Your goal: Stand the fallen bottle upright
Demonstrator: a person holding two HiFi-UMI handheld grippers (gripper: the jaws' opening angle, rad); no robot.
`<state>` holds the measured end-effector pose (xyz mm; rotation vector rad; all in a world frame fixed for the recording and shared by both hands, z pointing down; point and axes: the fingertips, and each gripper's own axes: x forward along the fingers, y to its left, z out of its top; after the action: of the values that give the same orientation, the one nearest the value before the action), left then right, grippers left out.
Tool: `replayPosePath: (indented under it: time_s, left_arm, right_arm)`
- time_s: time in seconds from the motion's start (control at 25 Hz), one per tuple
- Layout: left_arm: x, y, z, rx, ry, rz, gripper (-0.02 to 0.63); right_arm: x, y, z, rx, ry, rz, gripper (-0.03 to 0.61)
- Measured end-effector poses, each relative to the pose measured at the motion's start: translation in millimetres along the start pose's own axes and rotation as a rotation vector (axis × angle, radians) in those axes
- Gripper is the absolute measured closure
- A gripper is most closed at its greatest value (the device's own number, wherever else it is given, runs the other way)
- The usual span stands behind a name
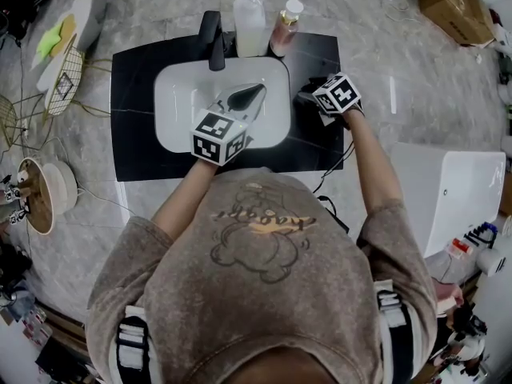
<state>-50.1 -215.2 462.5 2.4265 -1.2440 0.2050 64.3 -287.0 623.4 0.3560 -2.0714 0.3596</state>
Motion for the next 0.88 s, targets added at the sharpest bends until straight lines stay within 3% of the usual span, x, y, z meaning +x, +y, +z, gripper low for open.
replayPosePath:
  time_s: [0.72,0.76,0.88]
  left_arm:
    - [4,-33,3,0.031,0.002,-0.087,0.594]
    - [3,-35,3,0.032,0.004,-0.091,0.594]
    - [3,-39,2,0.039,0.008,-0.104,0.594]
  right_arm:
    - [-63,-2,-8,0.09,-0.193,-0.226,0.345]
    - [-67,-3,-10,0.098,-0.202,-0.246,0.392]
    - [-75,-4,-13,0.127,-0.237,-0.286,0.405]
